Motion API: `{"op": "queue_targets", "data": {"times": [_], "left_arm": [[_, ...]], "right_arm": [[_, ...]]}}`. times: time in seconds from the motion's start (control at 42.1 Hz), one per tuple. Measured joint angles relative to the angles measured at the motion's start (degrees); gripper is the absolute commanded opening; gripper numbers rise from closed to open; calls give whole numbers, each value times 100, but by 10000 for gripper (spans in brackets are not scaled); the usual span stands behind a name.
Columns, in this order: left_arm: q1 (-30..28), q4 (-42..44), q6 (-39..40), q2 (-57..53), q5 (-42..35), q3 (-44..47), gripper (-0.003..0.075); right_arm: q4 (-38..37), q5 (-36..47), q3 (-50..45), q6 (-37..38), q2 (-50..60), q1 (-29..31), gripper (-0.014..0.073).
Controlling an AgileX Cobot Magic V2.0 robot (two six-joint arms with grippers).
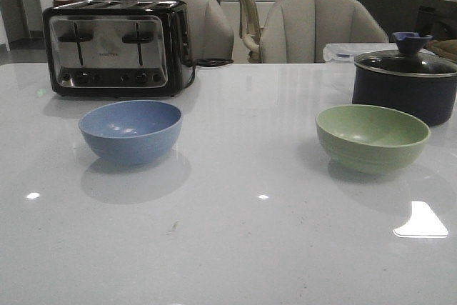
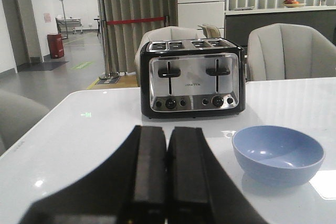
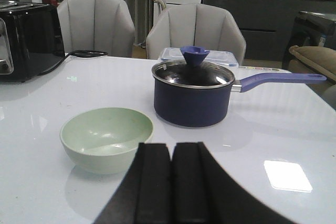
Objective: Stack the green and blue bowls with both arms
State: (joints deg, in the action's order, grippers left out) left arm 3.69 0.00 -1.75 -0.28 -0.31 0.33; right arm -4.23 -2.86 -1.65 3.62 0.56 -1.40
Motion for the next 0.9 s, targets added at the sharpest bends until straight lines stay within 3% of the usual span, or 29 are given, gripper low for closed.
{"op": "queue_targets", "data": {"times": [0.903], "left_arm": [[0, 0, 0, 0, -265, -11, 102]], "right_arm": [[0, 119, 12, 0, 0, 0, 43]]}}
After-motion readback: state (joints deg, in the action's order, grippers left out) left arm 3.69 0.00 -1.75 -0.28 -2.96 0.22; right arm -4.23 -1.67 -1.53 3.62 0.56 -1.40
